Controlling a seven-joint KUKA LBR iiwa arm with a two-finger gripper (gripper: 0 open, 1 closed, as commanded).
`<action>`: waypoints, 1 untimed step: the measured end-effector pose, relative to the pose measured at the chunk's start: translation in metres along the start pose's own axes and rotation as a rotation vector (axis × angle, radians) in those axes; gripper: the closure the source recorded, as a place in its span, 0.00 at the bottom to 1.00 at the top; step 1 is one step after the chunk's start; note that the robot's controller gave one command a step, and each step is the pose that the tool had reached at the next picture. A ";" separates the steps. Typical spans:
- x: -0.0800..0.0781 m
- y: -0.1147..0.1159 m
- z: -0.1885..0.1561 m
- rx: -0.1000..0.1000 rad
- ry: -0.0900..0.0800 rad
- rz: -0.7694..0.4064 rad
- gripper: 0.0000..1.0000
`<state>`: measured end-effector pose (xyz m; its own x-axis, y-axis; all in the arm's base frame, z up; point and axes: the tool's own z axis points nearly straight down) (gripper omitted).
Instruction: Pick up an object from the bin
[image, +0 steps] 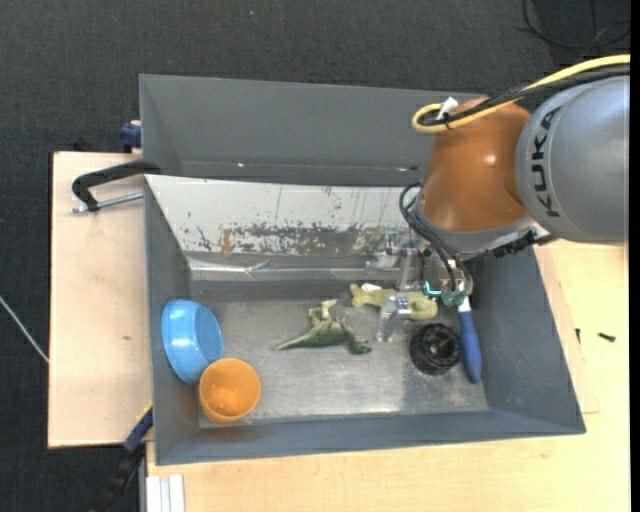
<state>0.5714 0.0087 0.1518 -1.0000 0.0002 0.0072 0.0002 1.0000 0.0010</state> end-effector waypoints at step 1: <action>-0.012 0.003 0.078 -0.001 -0.004 0.081 0.00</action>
Offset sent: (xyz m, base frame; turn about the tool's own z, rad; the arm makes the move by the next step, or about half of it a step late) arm 0.0087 0.0023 -0.0818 0.0817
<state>0.5823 0.0114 0.0740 -0.9967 0.0814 0.0036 0.0814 0.9967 0.0013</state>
